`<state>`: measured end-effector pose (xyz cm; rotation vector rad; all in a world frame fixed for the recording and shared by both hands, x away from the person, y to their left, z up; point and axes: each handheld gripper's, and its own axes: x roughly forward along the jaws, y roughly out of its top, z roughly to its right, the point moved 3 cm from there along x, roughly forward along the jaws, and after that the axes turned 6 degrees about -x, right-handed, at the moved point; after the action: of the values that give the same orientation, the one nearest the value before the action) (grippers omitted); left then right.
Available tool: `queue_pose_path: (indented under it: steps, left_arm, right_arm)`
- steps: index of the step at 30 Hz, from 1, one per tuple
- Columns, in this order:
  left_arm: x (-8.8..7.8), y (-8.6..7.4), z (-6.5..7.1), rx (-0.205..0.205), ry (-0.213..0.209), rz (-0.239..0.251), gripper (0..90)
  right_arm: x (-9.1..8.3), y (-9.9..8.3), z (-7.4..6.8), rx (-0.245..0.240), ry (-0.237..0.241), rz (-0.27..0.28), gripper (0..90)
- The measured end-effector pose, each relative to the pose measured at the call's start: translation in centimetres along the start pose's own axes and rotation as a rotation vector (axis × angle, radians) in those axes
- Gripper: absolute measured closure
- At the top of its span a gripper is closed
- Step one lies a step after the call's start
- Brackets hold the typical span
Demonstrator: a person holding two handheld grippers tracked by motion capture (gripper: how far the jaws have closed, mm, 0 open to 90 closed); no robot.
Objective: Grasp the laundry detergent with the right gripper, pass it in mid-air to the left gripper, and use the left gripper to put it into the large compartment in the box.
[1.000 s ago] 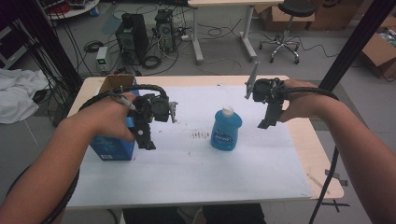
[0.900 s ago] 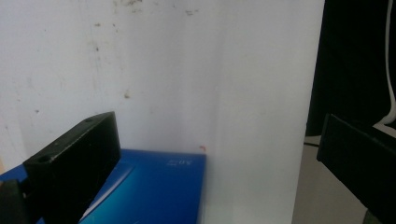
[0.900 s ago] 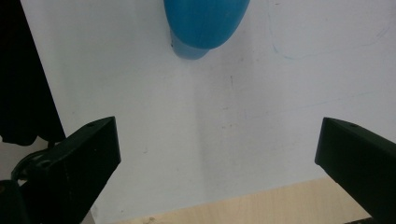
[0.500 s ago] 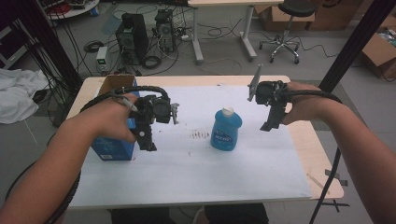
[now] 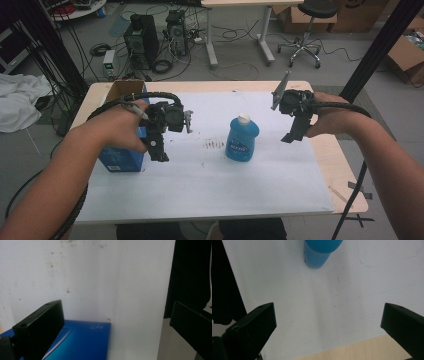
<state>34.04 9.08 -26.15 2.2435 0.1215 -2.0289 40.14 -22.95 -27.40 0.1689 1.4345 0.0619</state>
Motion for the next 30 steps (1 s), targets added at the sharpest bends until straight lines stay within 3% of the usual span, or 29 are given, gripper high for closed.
queue_pose_path:
  steps: [5,9,20,30]
  left_arm:
    - [0.1,-0.1,0.1,0.008,0.000,0.001,0.1]
    - [0.0,-0.3,0.3,0.013,0.004,0.006,0.1]
    - [0.0,-0.8,0.8,0.011,0.002,0.028,0.1]
    - [-0.5,-1.4,1.0,0.011,0.012,0.048,0.1]
  right_arm:
    - [0.4,-0.8,-0.6,0.018,-0.013,0.057,0.0]
    - [0.7,-1.4,-1.2,0.048,-0.030,0.135,0.0]
    - [3.0,-3.9,-2.6,0.144,-0.103,0.403,0.0]
    - [5.4,-4.7,-3.3,0.197,-0.113,0.600,0.0]
